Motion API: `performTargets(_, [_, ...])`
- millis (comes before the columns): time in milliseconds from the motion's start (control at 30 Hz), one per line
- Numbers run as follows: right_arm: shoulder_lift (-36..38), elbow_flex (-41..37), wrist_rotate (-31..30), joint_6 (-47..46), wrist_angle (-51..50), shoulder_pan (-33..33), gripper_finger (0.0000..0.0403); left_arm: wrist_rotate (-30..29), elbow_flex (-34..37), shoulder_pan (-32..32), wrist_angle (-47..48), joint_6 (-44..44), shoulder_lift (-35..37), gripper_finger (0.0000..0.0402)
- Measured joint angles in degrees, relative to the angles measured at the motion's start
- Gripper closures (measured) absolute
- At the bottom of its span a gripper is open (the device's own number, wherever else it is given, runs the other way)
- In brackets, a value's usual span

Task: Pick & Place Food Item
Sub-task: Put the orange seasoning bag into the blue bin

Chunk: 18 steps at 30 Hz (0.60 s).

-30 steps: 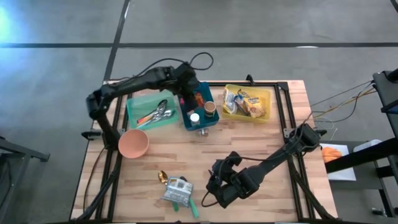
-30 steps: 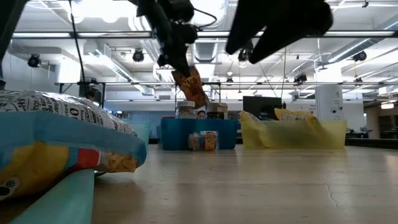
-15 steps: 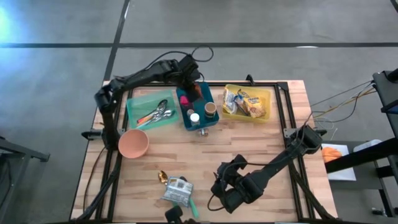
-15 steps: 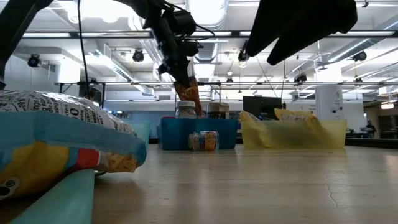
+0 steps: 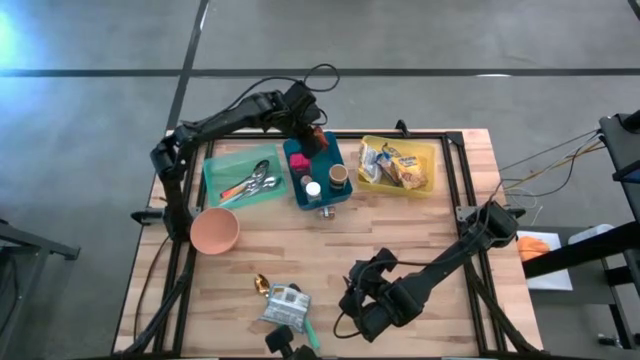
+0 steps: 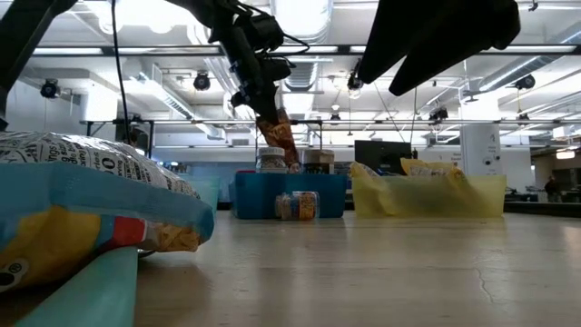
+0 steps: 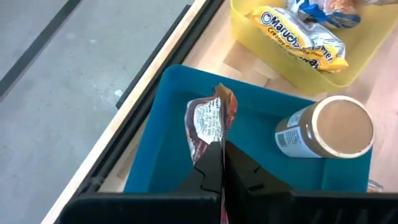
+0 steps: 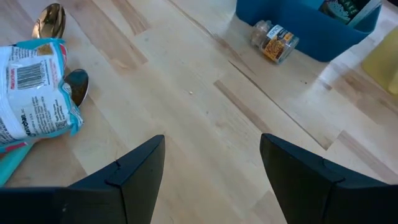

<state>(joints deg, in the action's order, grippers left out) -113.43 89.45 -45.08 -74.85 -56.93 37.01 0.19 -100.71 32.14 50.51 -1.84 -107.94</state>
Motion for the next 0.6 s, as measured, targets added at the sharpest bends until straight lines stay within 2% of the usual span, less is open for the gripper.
performTargets(267, [0.0, 0.0, 0.0, 0.5, 0.0, 0.0, 0.0142, 1.3, 1.1, 0.0, -1.7, 0.3, 0.0, 0.0401])
performTargets(600, [0.1, 0.0, 0.0, 1.6, 0.1, 0.0, 0.0142, 1.5, 5.6, -0.1, -4.6, 0.5, 0.0, 0.0401])
